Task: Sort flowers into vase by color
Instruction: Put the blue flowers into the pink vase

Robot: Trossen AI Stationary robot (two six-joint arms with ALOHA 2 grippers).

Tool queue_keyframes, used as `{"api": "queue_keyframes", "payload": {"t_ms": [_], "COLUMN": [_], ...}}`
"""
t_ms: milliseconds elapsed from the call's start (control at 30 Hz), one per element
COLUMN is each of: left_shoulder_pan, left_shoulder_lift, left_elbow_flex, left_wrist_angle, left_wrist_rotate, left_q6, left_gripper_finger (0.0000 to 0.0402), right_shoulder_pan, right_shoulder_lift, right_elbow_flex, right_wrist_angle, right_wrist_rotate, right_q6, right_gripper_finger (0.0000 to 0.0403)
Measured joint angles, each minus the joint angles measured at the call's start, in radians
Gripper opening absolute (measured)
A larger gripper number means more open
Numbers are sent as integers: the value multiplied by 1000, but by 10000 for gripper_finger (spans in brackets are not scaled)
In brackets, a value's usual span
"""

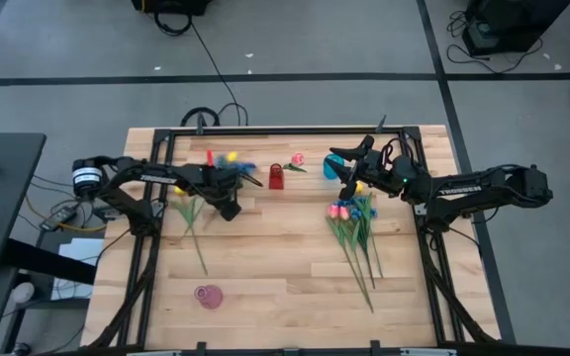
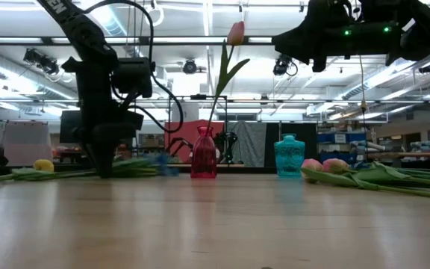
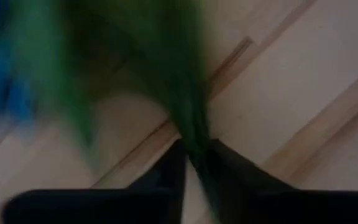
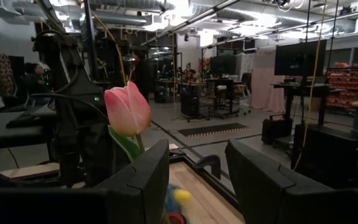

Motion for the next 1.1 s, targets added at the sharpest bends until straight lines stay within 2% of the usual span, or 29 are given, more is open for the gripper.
{"api": "queue_keyframes", "payload": {"t_ms": [67,233,333,433,567,700,800,1000,1100], "left_shoulder_pan": [0,-4,-6,-6,-6,-13,-20,-19,-19], "left_shoulder_lift": [-3,-26,-90,-176,-325,-491,-598,-723,-736], "left_elbow_flex": [0,44,108,178,273,306,306,305,305], "left_wrist_angle": [-4,-97,-157,-197,-235,-198,-191,-214,-320], "left_wrist_rotate": [-6,-47,-41,-14,-42,-46,27,381,424], "left_q6": [4,28,44,58,77,88,106,83,44], "left_gripper_finger": [19,23,21,20,19,23,27,29,29], "right_shoulder_pan": [0,0,0,0,0,0,0,0,0], "right_shoulder_lift": [0,0,0,0,0,0,0,0,0], "right_elbow_flex": [0,0,0,0,0,0,0,0,0], "right_wrist_angle": [-2,-4,-6,-8,-11,-11,-11,-5,-3], "right_wrist_rotate": [1,2,3,3,2,2,2,2,2], "right_q6": [-1,-1,-1,-1,-1,-1,0,5,19], "right_gripper_finger": [172,172,172,172,172,172,172,172,172]}}
